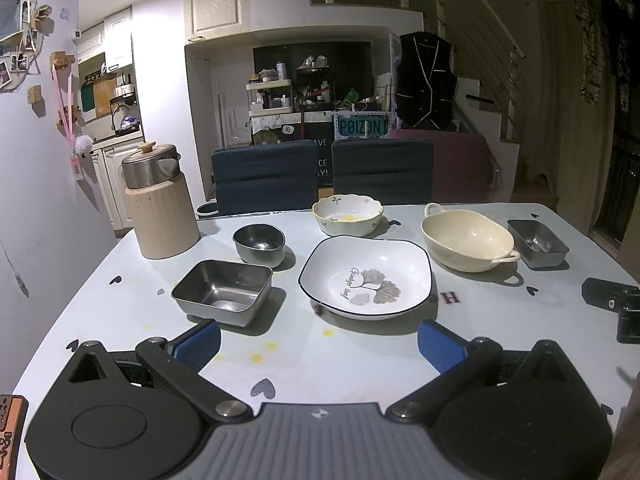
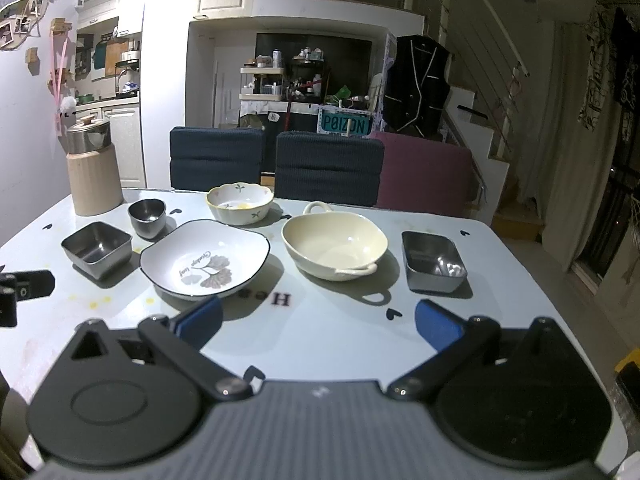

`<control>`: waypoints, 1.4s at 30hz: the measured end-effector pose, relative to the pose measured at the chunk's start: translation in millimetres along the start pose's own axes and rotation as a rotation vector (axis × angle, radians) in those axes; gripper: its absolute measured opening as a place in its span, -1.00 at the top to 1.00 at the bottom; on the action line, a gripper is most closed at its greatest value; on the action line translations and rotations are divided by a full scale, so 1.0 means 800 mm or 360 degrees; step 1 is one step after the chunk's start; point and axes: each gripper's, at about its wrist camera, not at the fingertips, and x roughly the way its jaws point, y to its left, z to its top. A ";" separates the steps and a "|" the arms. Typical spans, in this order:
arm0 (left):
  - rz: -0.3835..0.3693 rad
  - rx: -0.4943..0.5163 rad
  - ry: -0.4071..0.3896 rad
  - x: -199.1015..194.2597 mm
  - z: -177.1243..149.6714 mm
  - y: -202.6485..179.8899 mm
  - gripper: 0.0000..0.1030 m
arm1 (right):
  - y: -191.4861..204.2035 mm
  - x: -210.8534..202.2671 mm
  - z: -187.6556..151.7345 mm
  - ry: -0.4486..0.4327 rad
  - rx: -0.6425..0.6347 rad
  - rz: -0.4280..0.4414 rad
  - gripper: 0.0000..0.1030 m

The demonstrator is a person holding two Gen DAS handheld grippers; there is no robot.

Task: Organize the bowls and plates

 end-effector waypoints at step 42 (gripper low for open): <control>-0.0008 -0.0006 -0.0001 0.001 0.000 -0.007 -1.00 | 0.000 0.001 0.004 0.0011 -0.0003 0.0000 -1.00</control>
